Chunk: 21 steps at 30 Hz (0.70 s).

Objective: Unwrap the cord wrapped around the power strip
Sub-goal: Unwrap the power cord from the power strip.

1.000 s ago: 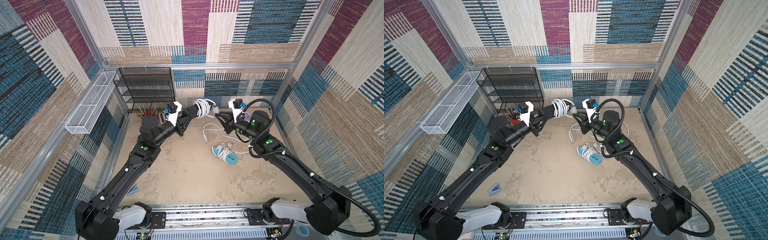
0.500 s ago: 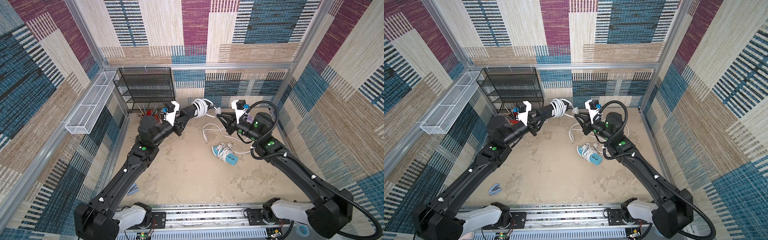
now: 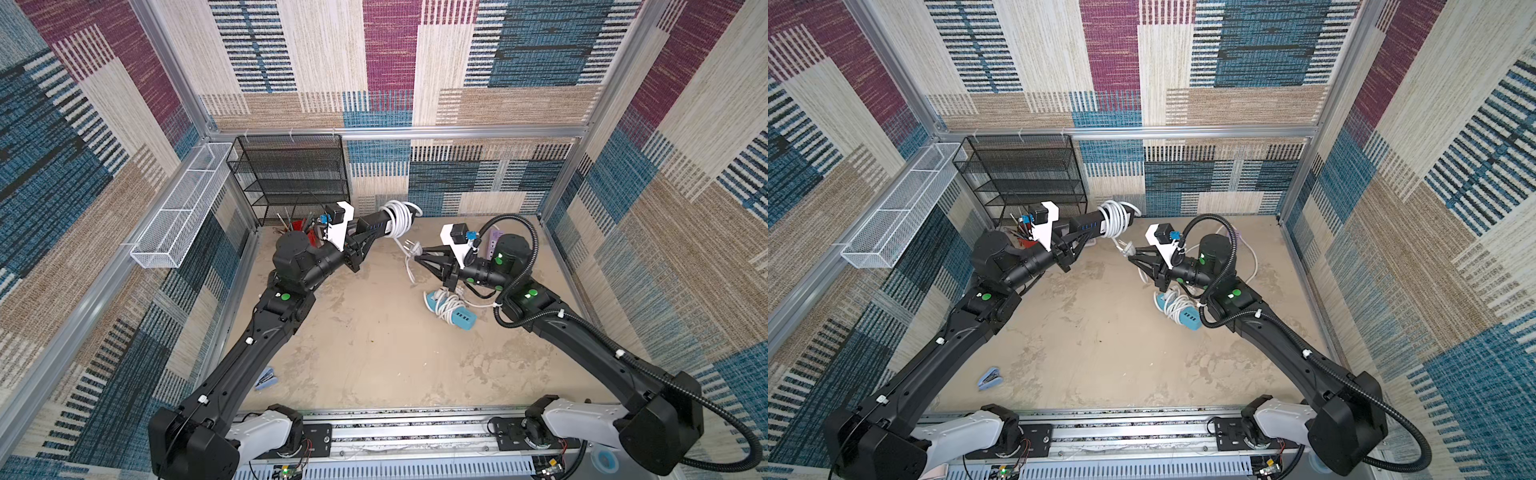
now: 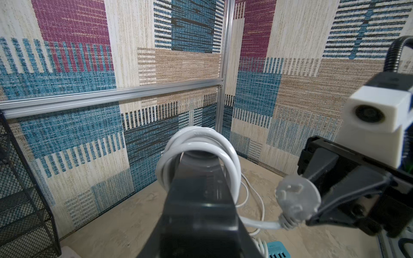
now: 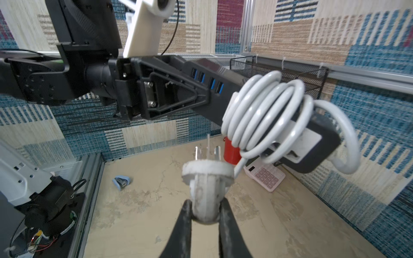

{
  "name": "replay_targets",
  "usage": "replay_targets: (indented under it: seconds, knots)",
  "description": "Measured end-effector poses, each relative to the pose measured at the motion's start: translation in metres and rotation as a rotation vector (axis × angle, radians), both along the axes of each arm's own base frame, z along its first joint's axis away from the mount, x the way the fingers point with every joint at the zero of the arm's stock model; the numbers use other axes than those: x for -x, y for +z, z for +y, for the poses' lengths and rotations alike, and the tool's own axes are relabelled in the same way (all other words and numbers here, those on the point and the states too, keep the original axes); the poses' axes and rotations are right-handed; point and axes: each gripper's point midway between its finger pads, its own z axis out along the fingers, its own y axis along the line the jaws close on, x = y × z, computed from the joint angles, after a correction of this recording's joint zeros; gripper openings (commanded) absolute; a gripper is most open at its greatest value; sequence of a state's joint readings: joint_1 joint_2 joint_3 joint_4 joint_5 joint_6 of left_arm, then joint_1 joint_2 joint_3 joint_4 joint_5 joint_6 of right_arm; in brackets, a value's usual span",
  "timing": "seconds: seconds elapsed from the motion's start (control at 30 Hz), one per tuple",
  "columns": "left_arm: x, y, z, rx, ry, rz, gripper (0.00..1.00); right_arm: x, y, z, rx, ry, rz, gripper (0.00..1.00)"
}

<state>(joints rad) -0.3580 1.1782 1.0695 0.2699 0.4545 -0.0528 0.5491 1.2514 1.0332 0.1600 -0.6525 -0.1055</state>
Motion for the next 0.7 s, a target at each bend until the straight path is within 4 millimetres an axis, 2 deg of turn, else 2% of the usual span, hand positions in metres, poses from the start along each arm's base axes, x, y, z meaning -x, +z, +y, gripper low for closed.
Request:
replay_targets:
  seconds: [0.13,0.23,0.3,0.4,0.5,0.53,0.57,0.7]
  knots:
    - [-0.003,0.0,0.003,0.003,0.016,0.001,0.0,-0.001,-0.021,0.015,0.038,0.04,0.031,0.0]
    - [-0.005,-0.001,0.004,0.002,0.021,0.006,0.0,-0.002,-0.027,0.022,0.049,0.057,0.039,0.0]
    - [-0.005,-0.002,0.004,0.005,0.022,0.009,0.0,-0.003,-0.029,0.024,0.053,0.061,0.037,0.05]
    - [-0.005,-0.001,0.004,0.008,0.022,0.009,0.0,-0.003,-0.028,0.026,0.054,0.063,0.033,0.24]
    - [-0.005,0.0,0.004,0.011,0.021,0.004,0.0,-0.003,-0.028,0.026,0.053,0.065,0.031,0.66]
    - [-0.005,0.002,0.005,0.014,0.023,-0.003,0.0,-0.002,-0.027,0.026,0.053,0.065,0.03,0.88]
    - [-0.005,0.004,0.005,0.018,0.023,-0.009,0.0,-0.002,-0.027,0.026,0.052,0.065,0.029,0.99]
    - [-0.006,0.004,0.006,0.02,0.027,-0.012,0.0,0.0,-0.022,0.018,0.046,0.032,0.007,0.98]
